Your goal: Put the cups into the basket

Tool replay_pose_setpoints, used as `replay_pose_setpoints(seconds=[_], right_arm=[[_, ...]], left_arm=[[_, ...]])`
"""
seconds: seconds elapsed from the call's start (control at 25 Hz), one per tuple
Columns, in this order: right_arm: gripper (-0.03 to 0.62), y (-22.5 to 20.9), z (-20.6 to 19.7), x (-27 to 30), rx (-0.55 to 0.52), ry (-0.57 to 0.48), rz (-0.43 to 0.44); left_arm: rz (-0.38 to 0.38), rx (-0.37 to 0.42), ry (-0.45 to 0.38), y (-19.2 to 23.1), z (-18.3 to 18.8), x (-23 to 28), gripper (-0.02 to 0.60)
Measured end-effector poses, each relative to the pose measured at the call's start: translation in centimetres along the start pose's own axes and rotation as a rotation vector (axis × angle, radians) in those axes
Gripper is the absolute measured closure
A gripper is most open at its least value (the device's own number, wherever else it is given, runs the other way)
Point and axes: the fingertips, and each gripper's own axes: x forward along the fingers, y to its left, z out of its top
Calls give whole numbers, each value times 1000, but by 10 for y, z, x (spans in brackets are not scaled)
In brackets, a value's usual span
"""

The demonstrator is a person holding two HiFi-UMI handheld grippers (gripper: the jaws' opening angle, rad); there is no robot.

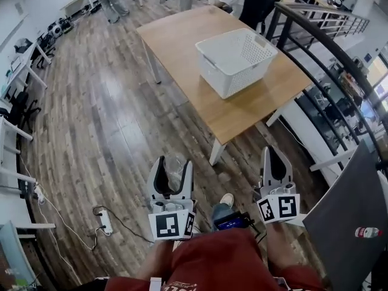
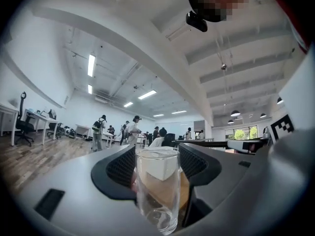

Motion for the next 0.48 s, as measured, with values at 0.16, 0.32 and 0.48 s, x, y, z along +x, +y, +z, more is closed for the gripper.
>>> replay_pose_setpoints(seconds=[0.16,0.32,0.48], right_arm=[[583,-62,0,-14,-14,1,-145],[583,-123,0,-40,-22,10,-277],[583,-185,3,-73,-22,11,-432]], left_arm=[[-127,-7,25,-50,-12,51,301],[-242,-21,43,-108,-23,93,301],[-387,-36,68,-176,-36,131,301]])
